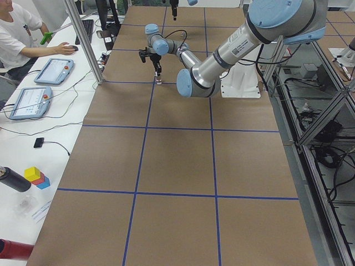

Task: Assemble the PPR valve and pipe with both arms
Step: 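Lower the valve upright onto the table center with the left gripper, then open and raise the left gripper while the right arm reaches for the fitting, then grasp the chrome threaded fitting with the right gripper while the left arm withdraws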

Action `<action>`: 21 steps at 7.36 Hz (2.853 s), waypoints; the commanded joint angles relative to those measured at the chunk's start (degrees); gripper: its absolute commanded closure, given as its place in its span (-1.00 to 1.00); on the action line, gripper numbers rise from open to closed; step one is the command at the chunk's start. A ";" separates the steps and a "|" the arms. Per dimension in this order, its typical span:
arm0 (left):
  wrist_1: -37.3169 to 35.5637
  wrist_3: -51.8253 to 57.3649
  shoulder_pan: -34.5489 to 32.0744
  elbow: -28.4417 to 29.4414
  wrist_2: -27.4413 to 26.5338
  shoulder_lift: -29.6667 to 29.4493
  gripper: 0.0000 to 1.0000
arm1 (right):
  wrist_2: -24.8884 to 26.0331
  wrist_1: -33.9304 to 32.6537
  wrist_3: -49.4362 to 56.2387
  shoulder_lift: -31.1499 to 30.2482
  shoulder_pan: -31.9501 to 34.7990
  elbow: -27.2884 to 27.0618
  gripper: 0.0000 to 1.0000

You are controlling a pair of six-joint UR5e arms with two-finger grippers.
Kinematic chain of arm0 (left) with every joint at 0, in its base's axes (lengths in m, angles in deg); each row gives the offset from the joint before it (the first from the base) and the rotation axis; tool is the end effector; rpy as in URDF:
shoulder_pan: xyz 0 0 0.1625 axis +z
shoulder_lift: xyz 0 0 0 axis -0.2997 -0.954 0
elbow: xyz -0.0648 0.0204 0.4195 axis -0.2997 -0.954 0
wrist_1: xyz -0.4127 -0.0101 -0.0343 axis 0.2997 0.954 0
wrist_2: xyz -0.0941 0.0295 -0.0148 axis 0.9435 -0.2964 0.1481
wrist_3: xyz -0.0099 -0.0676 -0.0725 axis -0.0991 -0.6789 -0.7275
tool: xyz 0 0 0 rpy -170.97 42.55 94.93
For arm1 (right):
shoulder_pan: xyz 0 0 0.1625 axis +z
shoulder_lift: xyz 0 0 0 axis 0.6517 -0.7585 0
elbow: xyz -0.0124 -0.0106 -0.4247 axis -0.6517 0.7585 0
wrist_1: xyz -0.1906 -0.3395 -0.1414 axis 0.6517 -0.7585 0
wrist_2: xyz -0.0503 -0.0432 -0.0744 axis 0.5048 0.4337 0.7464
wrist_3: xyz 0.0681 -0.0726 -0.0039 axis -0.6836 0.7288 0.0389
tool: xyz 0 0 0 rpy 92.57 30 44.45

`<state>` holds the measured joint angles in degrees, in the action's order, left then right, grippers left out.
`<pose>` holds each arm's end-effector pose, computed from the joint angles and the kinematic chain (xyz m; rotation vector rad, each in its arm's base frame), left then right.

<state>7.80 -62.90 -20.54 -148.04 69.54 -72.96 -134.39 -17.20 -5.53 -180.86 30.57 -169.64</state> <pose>0.6016 -0.5816 0.1232 -0.1673 0.8109 -0.3789 -0.0911 -0.4791 0.5562 0.0967 -0.7771 -0.1503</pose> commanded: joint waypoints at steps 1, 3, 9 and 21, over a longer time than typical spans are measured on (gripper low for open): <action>-0.08 0.60 -0.25 -0.44 0.09 0.04 -0.48 | 0.00 0.07 -2.24 0.51 -0.05 -0.04 -1.00; -0.96 0.60 -1.65 -9.09 0.96 3.35 -0.48 | 0.00 0.07 -2.34 0.60 0.04 -0.30 -1.00; -1.40 12.26 -13.07 -36.21 10.89 28.33 -0.48 | -1.84 20.98 -18.41 -8.44 -8.91 -0.22 -0.99; -1.49 14.67 -13.88 -37.18 10.90 30.98 -0.47 | 6.33 21.08 -25.37 -7.75 -18.59 1.28 -0.48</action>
<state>6.31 -48.24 -34.41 -185.22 80.50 -42.00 -128.07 3.87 -30.97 -188.65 11.98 -168.63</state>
